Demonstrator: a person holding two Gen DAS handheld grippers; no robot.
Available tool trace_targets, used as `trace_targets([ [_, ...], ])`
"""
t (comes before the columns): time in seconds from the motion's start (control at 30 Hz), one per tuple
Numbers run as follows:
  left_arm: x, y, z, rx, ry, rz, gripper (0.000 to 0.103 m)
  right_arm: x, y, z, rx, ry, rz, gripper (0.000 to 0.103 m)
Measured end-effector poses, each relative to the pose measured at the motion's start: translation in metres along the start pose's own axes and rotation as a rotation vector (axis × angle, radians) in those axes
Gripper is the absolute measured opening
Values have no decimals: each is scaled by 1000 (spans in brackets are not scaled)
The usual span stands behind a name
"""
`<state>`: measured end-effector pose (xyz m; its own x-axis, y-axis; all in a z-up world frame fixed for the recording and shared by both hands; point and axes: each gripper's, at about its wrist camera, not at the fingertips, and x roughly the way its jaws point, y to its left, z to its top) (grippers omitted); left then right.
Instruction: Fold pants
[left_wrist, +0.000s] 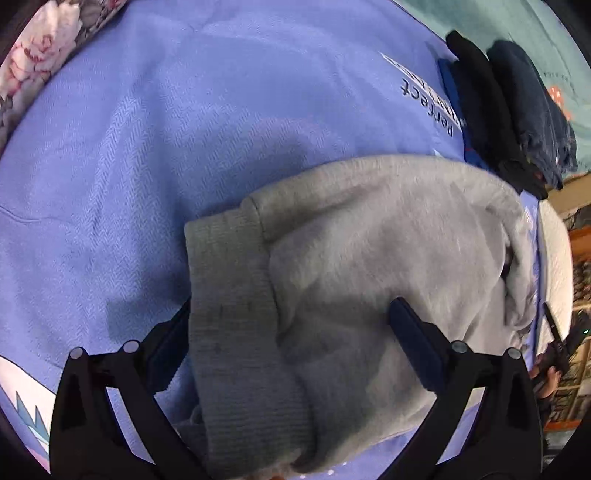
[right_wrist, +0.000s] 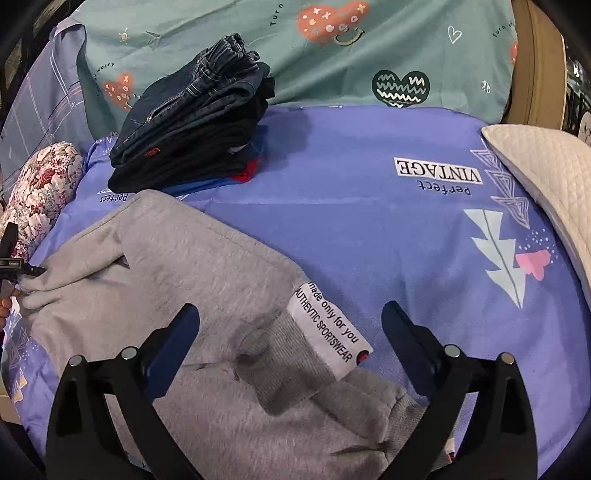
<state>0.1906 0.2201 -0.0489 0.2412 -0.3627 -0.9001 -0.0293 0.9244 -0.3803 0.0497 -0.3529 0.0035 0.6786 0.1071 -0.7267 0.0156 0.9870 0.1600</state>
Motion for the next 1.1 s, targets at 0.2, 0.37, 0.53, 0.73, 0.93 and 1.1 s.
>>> trace_targets([
  [0.2,-4,1,19,-74,-38,-61,100,32,-18,0,149,94,106,99],
  [0.37,-1,-46,6,70,-35,-77,22,57,-10,-5,133,178,162,26],
  [0.53,-15,-68,-4,151,-126,34,11,26,-3,15,71,29,158,23],
  [0.73,-63,-74,14,164,-319,27,10,-7,-17,64,46,-117,74,20],
  [0.93,-24,-63,68,137,-268,158,36,24,-58,106,103,-115,-162,39],
  [1.1,-21,-29,77,22,-213,236,64,61,-106,84,248,9,-242,57],
])
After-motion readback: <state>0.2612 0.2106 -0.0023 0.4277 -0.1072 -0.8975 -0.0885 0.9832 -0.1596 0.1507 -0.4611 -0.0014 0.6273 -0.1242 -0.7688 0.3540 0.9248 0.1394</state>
